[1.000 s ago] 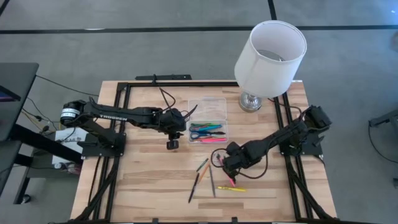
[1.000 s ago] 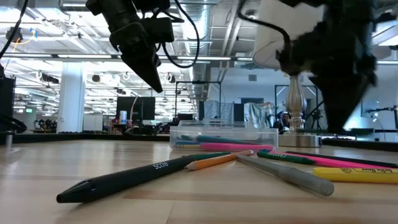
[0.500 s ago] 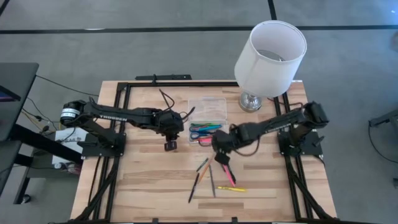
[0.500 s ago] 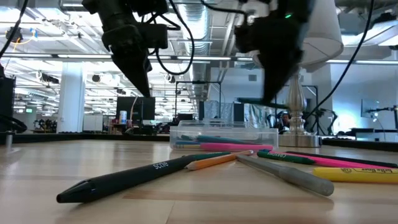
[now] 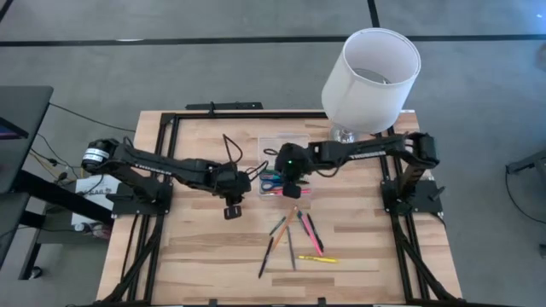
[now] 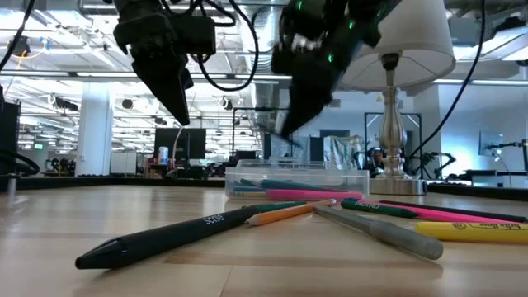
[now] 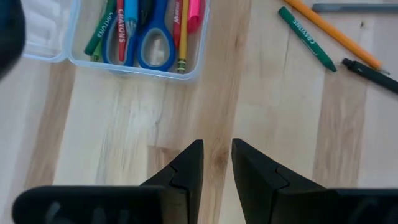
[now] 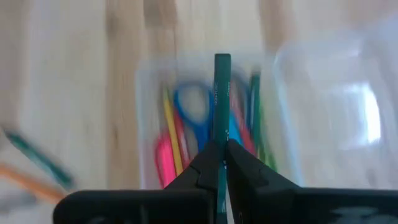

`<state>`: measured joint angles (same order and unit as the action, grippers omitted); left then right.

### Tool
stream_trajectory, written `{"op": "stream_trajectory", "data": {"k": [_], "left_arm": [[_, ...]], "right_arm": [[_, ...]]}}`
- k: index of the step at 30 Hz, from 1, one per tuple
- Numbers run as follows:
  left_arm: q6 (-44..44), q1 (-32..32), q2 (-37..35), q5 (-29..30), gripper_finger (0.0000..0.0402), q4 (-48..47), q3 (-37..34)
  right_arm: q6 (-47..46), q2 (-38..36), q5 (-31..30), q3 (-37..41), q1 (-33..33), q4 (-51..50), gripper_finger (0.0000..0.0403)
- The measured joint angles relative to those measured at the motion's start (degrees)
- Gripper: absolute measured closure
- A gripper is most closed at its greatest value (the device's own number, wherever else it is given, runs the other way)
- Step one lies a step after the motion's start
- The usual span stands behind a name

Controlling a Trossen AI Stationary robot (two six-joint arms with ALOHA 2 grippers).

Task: Pick & place school supplies into a supply box
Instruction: Put the green crayon into the transparent supply box

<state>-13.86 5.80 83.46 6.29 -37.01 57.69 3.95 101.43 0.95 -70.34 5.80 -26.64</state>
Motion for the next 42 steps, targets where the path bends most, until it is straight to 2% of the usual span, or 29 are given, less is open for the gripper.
{"op": "stream_trajectory", "data": {"k": [8, 21, 28, 34, 42], "left_arm": [[-5.29, 2.55, 0.02, 5.07, 0.0324, 0.22, -0.02], [-7.18, 3.72, 0.02, 8.04, 0.0324, 0.93, -0.02], [-7.08, 3.72, 0.02, 8.1, 0.0324, 1.09, -0.02], [-6.86, 3.72, 0.02, 8.1, 0.0324, 1.18, -0.02], [-5.26, 3.72, 0.02, 8.06, 0.0324, 7.7, -0.02]], "right_arm": [[1.69, 5.65, 0.39, -0.33, 1.49, -1.05, 0.04], [0.91, 5.0, -2.55, -0.36, 2.8, -2.04, 0.0393], [0.43, 5.35, -1.13, -0.38, 4.04, -1.06, 0.0337], [-4.42, 5.08, -0.82, -0.37, 4.38, -2.2, 0.0286], [-10.07, -2.16, -1.15, -0.33, 1.29, -7.37, 0.0263]]}}
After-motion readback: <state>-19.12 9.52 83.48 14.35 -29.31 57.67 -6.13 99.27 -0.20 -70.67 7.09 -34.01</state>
